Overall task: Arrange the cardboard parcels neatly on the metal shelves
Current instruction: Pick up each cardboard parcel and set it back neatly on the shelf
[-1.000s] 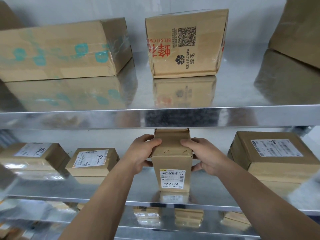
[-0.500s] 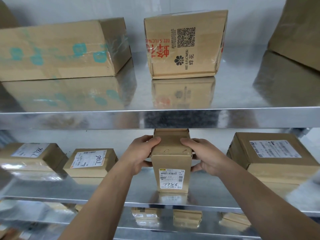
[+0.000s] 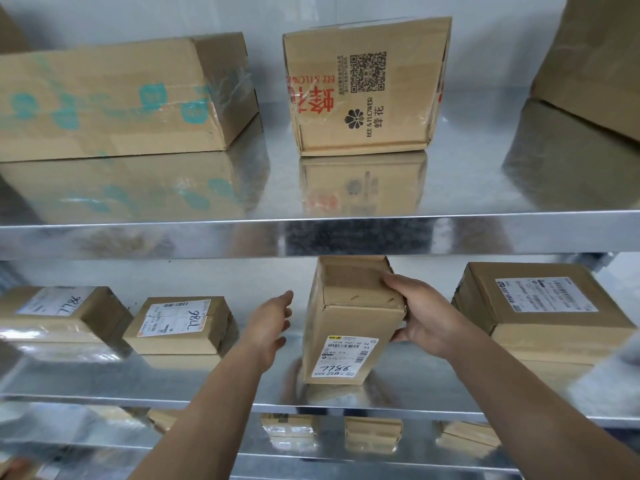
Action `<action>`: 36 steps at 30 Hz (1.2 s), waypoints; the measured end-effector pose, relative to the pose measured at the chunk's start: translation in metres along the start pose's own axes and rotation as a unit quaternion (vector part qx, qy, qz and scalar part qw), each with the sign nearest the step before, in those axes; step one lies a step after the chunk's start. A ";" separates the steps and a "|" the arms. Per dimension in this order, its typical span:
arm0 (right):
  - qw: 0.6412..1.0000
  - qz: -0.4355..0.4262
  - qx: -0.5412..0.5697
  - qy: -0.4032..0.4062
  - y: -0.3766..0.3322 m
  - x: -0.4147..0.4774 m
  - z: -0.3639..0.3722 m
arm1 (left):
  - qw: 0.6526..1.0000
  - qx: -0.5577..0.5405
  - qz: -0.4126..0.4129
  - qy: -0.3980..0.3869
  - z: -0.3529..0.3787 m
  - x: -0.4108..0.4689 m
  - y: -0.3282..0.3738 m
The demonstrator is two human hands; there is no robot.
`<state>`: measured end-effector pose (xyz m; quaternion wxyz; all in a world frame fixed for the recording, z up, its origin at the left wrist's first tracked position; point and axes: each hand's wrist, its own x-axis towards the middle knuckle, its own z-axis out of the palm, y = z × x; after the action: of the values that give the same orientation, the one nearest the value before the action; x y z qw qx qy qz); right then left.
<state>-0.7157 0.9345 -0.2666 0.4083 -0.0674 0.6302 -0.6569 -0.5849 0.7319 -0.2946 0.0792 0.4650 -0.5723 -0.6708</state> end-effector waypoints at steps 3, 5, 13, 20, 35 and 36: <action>0.998 0.003 0.055 0.009 0.007 0.001 -0.006 | 0.999 0.009 -0.041 -0.002 -0.004 0.005 -0.014; 0.996 -0.002 0.084 0.017 0.011 0.001 -0.010 | 0.998 0.008 -0.058 -0.002 -0.005 0.006 -0.019; 0.992 -0.039 0.101 0.064 0.019 0.005 -0.028 | 0.996 -0.016 -0.087 -0.028 -0.012 0.004 -0.022; 0.958 -0.137 -0.192 0.160 0.026 0.008 -0.032 | 0.999 -0.040 -0.028 -0.020 -0.017 0.009 -0.027; 0.976 0.041 -0.206 0.057 0.047 0.019 -0.021 | 0.994 0.098 0.053 0.006 -0.019 0.018 -0.026; 0.974 0.040 -0.215 0.061 0.049 0.020 -0.020 | 0.993 0.103 0.053 0.007 -0.018 0.019 -0.027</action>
<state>-0.7190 0.9438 -0.3230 0.3710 -0.0882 0.7825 -0.4923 -0.5712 0.7164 -0.3262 0.0704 0.4445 -0.6619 -0.5994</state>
